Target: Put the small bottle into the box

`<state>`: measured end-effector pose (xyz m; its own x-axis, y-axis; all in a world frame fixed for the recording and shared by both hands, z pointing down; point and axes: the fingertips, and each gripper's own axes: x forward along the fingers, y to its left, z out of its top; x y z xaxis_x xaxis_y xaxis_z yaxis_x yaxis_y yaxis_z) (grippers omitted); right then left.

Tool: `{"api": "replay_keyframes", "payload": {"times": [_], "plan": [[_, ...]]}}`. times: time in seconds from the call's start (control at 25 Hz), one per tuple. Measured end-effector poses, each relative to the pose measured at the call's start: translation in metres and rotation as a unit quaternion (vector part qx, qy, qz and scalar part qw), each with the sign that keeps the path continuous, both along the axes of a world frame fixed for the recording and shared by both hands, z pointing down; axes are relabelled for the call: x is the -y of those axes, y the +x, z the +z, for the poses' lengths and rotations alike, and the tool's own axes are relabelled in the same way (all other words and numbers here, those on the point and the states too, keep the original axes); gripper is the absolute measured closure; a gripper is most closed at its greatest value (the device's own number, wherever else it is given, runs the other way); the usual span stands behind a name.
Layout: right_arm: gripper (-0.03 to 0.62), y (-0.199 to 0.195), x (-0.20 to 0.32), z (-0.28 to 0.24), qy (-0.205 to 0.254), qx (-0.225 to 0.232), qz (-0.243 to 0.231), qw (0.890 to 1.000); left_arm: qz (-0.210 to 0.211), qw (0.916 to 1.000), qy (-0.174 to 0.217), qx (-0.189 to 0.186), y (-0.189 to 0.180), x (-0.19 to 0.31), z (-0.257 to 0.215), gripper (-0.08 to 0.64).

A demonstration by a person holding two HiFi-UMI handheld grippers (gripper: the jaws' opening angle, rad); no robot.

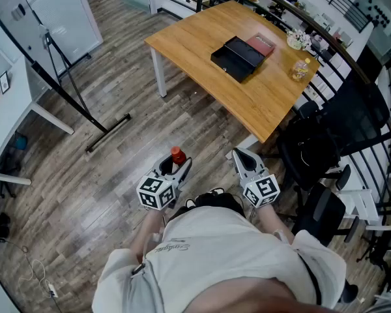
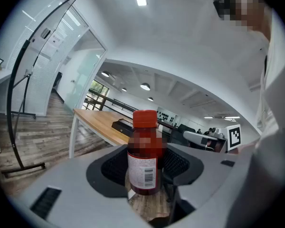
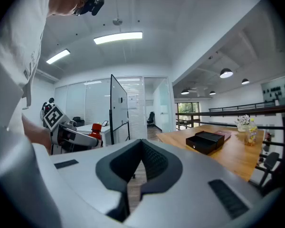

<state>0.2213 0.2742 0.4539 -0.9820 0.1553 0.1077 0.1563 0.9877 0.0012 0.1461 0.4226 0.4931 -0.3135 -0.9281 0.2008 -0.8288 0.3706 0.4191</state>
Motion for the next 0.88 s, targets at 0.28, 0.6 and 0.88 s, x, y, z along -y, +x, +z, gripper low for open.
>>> {"api": "replay_keyframes", "payload": {"times": [0.28, 0.6, 0.88], "plan": [[0.598, -0.01, 0.008, -0.006, -0.002, 0.002, -0.001, 1.0, -0.001, 0.9993, 0.028, -0.025, -0.007, 0.009, -0.005, 0.334], [0.598, -0.027, 0.027, 0.006, -0.011, -0.004, 0.003, 1.0, -0.014, 0.9992, 0.022, -0.029, -0.016, 0.015, -0.003, 0.333], [0.598, -0.071, 0.065, 0.002, -0.029, 0.007, 0.008, 1.0, -0.026, 0.9994, 0.014, -0.02, -0.053, 0.039, -0.018, 0.333]]}}
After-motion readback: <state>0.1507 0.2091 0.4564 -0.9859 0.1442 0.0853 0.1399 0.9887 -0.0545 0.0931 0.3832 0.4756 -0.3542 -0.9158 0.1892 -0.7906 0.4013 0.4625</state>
